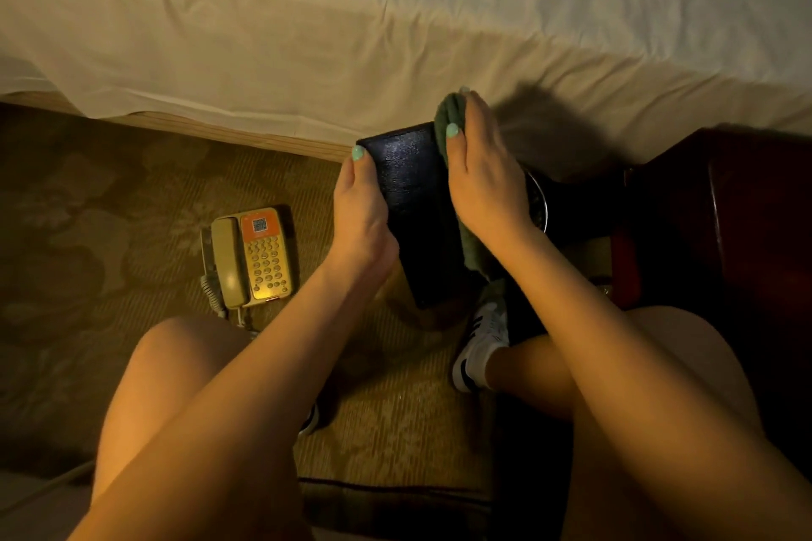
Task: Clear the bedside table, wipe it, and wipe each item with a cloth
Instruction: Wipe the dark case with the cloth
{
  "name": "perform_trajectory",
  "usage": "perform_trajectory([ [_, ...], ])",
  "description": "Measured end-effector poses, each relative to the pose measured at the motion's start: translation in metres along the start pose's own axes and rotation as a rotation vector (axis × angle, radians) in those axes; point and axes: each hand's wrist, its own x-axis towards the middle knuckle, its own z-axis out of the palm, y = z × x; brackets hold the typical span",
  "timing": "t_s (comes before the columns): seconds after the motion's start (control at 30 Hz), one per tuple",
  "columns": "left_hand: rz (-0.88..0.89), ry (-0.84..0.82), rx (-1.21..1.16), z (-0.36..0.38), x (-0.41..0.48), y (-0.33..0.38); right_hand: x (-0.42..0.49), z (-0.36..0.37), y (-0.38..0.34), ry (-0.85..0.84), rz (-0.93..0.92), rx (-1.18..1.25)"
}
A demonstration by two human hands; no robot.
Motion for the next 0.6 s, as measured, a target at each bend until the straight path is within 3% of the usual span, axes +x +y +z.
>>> perform_trajectory([
  [0.13, 0.035, 0.179, -0.064, -0.009, 0.018, 0.021, -0.030, 0.009, -0.005, -0.072, -0.023, -0.052],
  [0.4, 0.016, 0.312, -0.208, -0.033, 0.030, 0.042, -0.053, 0.010, -0.013, -0.155, -0.096, 0.004],
  [0.6, -0.002, 0.363, -0.211, -0.032, 0.031, 0.038, -0.067, 0.018, -0.028, -0.279, -0.282, -0.196],
])
